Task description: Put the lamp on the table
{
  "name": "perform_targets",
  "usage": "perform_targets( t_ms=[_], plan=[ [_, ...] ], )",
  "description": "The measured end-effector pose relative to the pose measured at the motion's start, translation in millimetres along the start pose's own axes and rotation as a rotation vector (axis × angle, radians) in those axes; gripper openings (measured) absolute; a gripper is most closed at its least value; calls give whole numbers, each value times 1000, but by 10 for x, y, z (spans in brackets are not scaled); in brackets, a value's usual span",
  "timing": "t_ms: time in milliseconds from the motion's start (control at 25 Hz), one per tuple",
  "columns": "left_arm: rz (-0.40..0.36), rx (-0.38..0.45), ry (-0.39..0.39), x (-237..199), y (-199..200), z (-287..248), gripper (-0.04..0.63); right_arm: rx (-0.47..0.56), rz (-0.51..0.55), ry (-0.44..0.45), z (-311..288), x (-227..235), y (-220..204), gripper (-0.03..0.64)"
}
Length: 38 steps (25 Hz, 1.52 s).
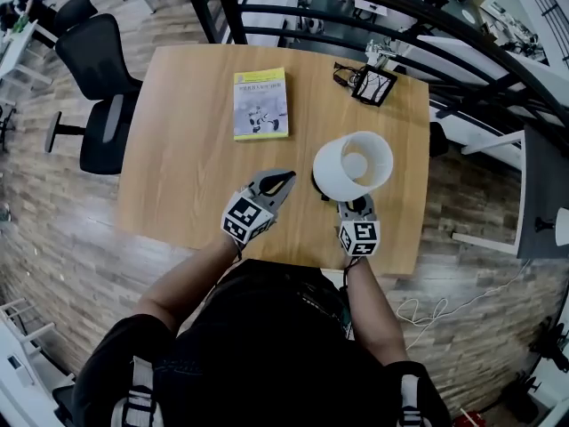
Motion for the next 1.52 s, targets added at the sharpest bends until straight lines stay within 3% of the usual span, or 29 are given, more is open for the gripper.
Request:
perform_targets(
  t_ms=[440,800,960,1200,1520],
  plan=[
    [-61,34,-80,328,9,381,8,46,-14,-97,471,-281,-19,26],
    [-94,84,-163,765,168,677,8,117,-20,-125,1030,-507,233,17],
    [-120,107,-187,900,241,760,8,146,-5,-104,1218,-643,367,15],
    [-91,152,-188,999,340,858,8,167,35,-56,1407,-824,591,15],
    [-67,249,-128,1205,750,1078,8,209,123,3,1882,-893,1029,15]
  ],
)
Point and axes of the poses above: the fingertips, and each gripper's own axes: z backward along the fingers, x to its right, y out of its top, the point moved 2 cm from there along z, backward along the fingers, and after that the axes turned 10 degrees about -x, right-handed, at the moved point
